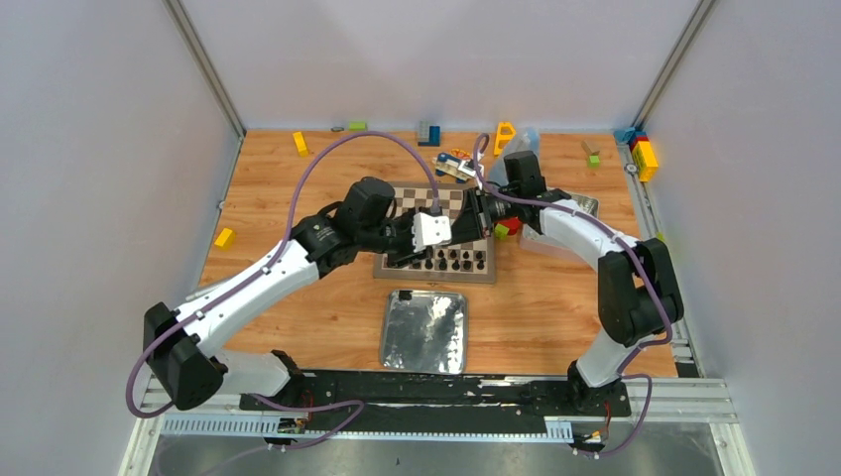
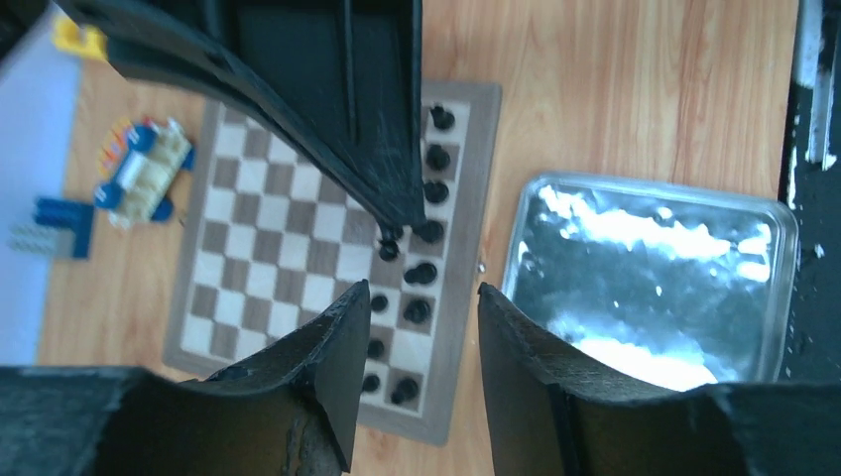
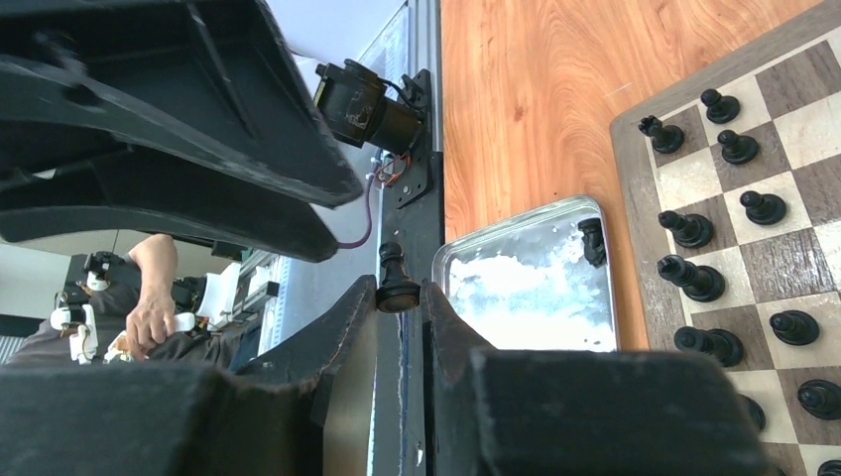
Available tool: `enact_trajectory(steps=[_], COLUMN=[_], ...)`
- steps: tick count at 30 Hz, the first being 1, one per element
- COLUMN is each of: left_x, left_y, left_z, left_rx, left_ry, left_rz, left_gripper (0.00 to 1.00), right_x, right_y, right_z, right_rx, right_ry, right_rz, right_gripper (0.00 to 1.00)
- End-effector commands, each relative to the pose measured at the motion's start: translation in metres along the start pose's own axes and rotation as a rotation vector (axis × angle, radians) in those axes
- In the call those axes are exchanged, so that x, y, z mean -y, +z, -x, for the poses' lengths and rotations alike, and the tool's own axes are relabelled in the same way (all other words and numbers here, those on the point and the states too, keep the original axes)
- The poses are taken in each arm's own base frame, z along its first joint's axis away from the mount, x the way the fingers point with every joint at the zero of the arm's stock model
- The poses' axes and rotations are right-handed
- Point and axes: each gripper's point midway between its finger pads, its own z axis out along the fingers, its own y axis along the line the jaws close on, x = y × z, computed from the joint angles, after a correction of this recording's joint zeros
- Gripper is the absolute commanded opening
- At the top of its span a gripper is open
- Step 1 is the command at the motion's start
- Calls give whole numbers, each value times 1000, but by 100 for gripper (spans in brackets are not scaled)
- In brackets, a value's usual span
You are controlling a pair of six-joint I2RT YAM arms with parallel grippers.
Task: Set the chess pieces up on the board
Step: Pick up the chess piece from the storage box.
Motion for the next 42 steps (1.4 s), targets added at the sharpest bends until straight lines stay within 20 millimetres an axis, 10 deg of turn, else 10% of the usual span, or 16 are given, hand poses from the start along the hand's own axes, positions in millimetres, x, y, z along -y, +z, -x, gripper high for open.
enact_trajectory(steps=[1, 42], left_x=[-13, -16], left_y=[-8, 16], left_z=[42, 27], left_rx=[209, 226], left_ry=[149, 220], left_rz=[24, 17], left_gripper=[53, 34], right_x=[-25, -35], right_y=[-6, -7], right_z=[7, 8], right_rx=[11, 0], right_ry=[-133, -124], right_rz=[63, 111], right_gripper=[1, 1])
